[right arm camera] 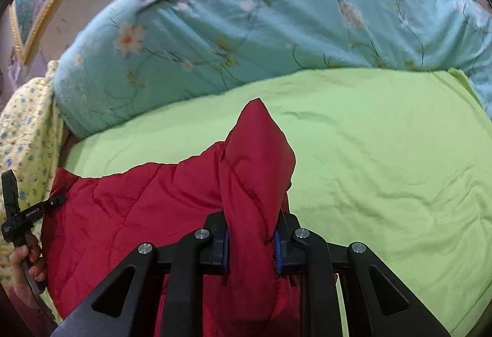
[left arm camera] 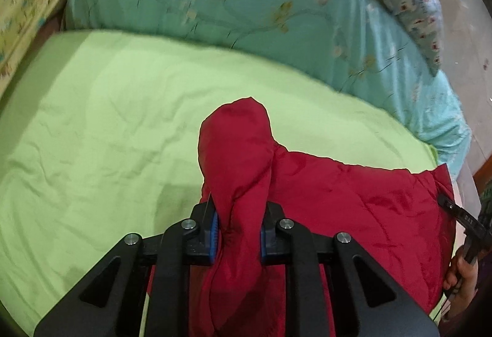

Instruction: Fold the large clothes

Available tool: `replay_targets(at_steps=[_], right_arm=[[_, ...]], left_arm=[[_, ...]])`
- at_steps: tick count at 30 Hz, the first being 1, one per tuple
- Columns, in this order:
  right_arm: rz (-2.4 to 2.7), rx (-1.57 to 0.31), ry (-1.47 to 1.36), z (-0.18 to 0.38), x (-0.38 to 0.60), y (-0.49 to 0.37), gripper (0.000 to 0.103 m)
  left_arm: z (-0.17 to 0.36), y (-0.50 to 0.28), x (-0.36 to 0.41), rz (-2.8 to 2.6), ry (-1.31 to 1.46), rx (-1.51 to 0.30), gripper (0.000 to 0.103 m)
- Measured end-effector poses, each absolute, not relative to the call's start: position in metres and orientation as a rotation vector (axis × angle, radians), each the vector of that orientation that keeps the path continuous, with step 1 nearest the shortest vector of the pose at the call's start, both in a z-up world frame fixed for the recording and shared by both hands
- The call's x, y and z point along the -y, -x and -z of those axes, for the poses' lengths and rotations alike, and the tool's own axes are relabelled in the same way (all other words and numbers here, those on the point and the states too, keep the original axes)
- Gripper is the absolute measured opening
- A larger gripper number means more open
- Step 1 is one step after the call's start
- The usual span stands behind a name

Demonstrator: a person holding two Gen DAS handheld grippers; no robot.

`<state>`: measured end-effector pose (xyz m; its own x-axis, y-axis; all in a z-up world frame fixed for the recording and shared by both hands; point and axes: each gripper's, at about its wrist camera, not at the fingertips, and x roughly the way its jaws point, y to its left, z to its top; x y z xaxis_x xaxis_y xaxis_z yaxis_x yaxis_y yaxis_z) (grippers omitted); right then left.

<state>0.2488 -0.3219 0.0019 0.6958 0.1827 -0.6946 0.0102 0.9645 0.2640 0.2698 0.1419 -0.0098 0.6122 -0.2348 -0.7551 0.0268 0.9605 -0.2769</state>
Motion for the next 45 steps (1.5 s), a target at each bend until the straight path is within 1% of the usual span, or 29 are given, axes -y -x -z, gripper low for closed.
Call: replay_targets(at_steps=[3, 5, 9, 12, 14, 20, 23, 28, 32, 33, 35, 37, 40, 42, 44, 45], right_arm=[[-0.076, -0.832, -0.246, 0.014, 0.320, -0.259, 0.021], [-0.067, -0.852, -0.243, 0.024, 0.320, -0.263, 0.021], [-0.049, -0.879, -0.230, 0.034, 0.318, -0.266, 0.022], [-0.035, -0.889, -0.222, 0.037, 0.316, -0.268, 0.023], [-0.027, -0.893, -0.216, 0.038, 0.316, -0.268, 0.024], [-0.016, -0.910, -0.225, 0.041, 0.319, -0.268, 0.027], [-0.011, -0.918, -0.237, 0.044, 0.322, -0.269, 0.030], [-0.006, -0.918, -0.243, 0.043, 0.322, -0.269, 0.032], [-0.008, -0.918, -0.247, 0.041, 0.323, -0.268, 0.032], [-0.007, -0.919, -0.249, 0.040, 0.324, -0.269, 0.035], [0.004, -0.883, -0.249, 0.030, 0.326, -0.260, 0.036], [0.022, -0.821, -0.247, 0.009, 0.328, -0.245, 0.041], [0.025, -0.729, -0.229, -0.022, 0.325, -0.219, 0.050], [0.022, -0.660, -0.210, -0.044, 0.319, -0.199, 0.063], [-0.005, -0.608, -0.205, -0.061, 0.313, -0.178, 0.069], [-0.020, -0.585, -0.208, -0.069, 0.309, -0.167, 0.069]], left_arm=[[0.026, -0.280, -0.142, 0.131, 0.259, -0.944, 0.021], [0.032, -0.282, -0.146, 0.124, 0.284, -0.950, 0.028], [0.037, -0.280, -0.153, 0.131, 0.324, -0.955, 0.031], [0.031, -0.274, -0.154, 0.123, 0.316, -0.939, 0.033], [0.024, -0.267, -0.155, 0.108, 0.316, -0.926, 0.036], [-0.009, -0.232, -0.159, 0.119, 0.329, -0.850, 0.036], [-0.025, -0.198, -0.148, 0.184, 0.324, -0.820, 0.036], [-0.021, -0.156, -0.109, 0.320, 0.275, -0.842, 0.036], [-0.011, -0.140, -0.083, 0.355, 0.247, -0.871, 0.036], [-0.008, -0.139, -0.080, 0.341, 0.236, -0.876, 0.036], [-0.001, -0.143, -0.078, 0.343, 0.240, -0.903, 0.036], [0.004, -0.145, -0.081, 0.338, 0.247, -0.915, 0.036], [0.008, -0.148, -0.082, 0.332, 0.251, -0.920, 0.036], [0.011, -0.148, -0.084, 0.331, 0.258, -0.919, 0.036], [0.015, -0.150, -0.085, 0.326, 0.270, -0.922, 0.036], [0.017, -0.150, -0.086, 0.325, 0.274, -0.924, 0.036]])
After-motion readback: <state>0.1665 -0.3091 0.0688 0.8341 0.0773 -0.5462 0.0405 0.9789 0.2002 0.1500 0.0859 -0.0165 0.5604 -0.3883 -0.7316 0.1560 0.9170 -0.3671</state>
